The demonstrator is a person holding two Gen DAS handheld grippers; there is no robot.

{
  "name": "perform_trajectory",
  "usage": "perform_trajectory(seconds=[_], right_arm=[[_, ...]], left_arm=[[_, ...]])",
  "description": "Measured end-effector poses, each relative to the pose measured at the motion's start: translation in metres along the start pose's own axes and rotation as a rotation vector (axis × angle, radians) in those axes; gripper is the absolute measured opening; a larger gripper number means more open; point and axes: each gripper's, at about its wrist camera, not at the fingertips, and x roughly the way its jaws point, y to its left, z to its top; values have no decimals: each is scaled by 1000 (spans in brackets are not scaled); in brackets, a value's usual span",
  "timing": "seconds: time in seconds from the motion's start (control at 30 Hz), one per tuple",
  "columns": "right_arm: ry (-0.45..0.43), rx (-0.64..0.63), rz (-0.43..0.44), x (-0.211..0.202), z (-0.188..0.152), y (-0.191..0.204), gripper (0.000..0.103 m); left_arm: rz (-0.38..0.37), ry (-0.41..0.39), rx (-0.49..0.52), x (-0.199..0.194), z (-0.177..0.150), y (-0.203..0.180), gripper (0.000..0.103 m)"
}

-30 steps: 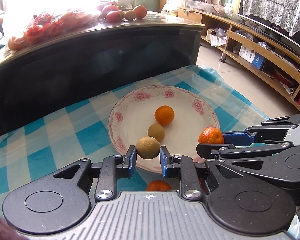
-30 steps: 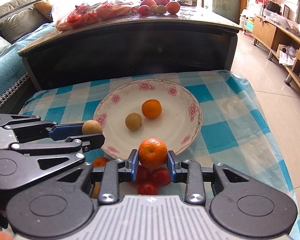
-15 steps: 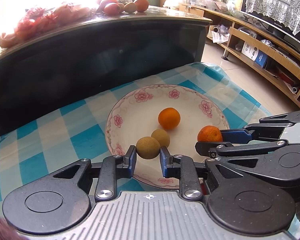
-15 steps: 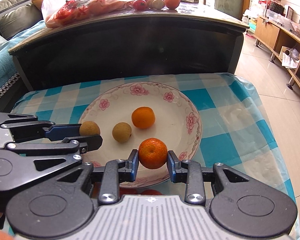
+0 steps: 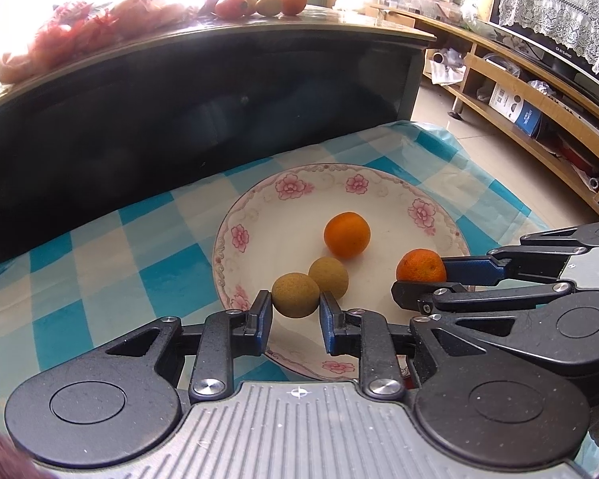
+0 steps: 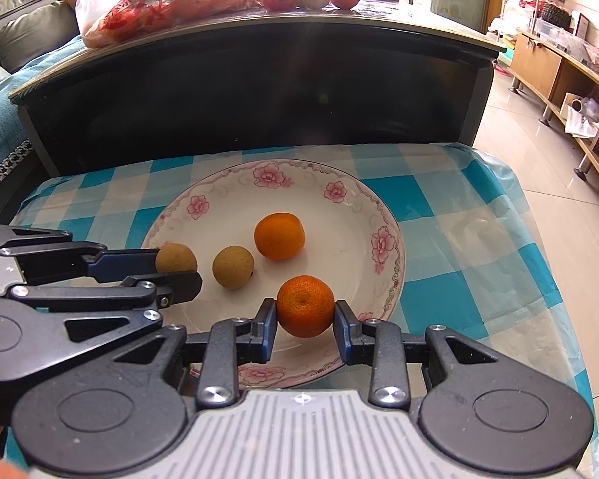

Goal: Organize fruits
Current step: 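Open the left tool releasing the longan while the right releases the tangerine into the plate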

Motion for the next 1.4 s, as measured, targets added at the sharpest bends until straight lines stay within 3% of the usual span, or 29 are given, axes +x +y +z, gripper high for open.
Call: perform_trajectory(seconds=[0.43, 1.1, 1.4], right_arm=[[1, -7, -8, 4, 1, 1, 36], [-56, 20, -32, -14, 8, -6, 39], [-94, 51, -30, -30, 12, -12, 41]], left_arm=[[5, 3, 0, 2, 0, 1, 34], [-4, -54, -13, -15, 9, 2, 54], [-6, -68, -6, -25, 10, 2, 56]])
